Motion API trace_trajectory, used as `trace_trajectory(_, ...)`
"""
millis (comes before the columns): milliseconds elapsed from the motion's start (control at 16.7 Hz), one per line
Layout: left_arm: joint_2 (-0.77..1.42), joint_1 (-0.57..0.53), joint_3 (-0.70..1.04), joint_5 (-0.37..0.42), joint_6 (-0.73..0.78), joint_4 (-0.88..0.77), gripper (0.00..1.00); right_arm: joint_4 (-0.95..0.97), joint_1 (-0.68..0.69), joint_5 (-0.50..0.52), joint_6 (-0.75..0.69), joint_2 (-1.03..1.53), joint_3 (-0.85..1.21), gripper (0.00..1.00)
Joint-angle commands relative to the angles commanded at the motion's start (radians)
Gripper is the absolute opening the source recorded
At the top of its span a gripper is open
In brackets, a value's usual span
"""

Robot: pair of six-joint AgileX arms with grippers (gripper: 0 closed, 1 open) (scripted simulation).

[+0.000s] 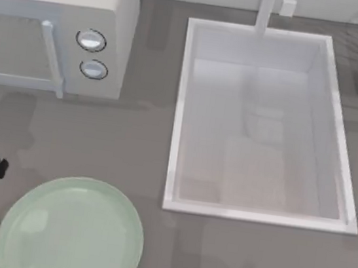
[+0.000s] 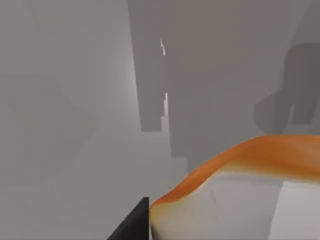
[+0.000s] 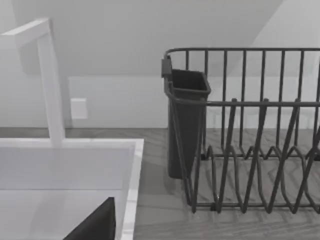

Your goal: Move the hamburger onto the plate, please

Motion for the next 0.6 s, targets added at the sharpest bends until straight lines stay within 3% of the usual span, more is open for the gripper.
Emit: trace_trajectory(600,0.077,-0.327,-0.095,-0.026,-1.392,-0.111,0.0,0.0,0.0,0.0,0.0,0.0,0.0,1.0)
